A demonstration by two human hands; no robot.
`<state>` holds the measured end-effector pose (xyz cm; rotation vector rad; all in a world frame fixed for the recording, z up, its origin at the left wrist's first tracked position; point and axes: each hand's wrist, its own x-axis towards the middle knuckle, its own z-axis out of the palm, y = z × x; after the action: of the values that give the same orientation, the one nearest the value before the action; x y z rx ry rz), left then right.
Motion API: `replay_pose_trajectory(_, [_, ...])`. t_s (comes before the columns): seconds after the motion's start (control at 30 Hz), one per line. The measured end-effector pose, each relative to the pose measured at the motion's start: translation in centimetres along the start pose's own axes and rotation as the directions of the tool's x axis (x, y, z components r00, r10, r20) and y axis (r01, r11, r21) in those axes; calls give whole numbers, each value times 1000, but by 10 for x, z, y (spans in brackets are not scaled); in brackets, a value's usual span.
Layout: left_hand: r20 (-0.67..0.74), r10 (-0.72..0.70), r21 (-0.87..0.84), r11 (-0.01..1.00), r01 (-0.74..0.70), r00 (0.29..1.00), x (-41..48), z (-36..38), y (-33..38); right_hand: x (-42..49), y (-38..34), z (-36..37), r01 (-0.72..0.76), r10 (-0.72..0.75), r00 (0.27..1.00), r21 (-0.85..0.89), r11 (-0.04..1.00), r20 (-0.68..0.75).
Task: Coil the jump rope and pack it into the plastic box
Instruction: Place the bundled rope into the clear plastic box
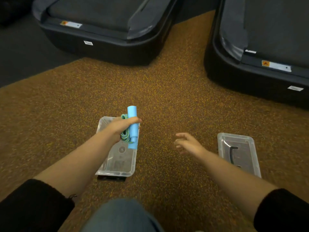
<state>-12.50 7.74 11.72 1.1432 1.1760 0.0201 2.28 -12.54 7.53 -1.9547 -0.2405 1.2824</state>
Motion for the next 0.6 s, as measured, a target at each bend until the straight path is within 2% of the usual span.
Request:
replay_pose_trajectory(0.17, [-126, -30, 128, 991, 46, 992, 27, -22, -23, 25, 28, -8, -11, 11, 996, -5, 1000, -86])
replay_pose_trajectory(0.27, [-191, -41, 142, 987, 69, 981, 34, -34, -34, 35, 34, -1, 3, -3, 996, -4, 1000, -84])
replay_pose_trajectory(0.47, [-257, -114, 187, 968, 165, 960, 56, -41, -62, 48, 27, 40, 69, -68, 997, -23, 997, 27])
replay_pose_trajectory(0.6, [-292, -133, 252, 945, 210, 947, 70, -41, -79, 44, 20, 90, 83, -66, 981, -87, 993, 182])
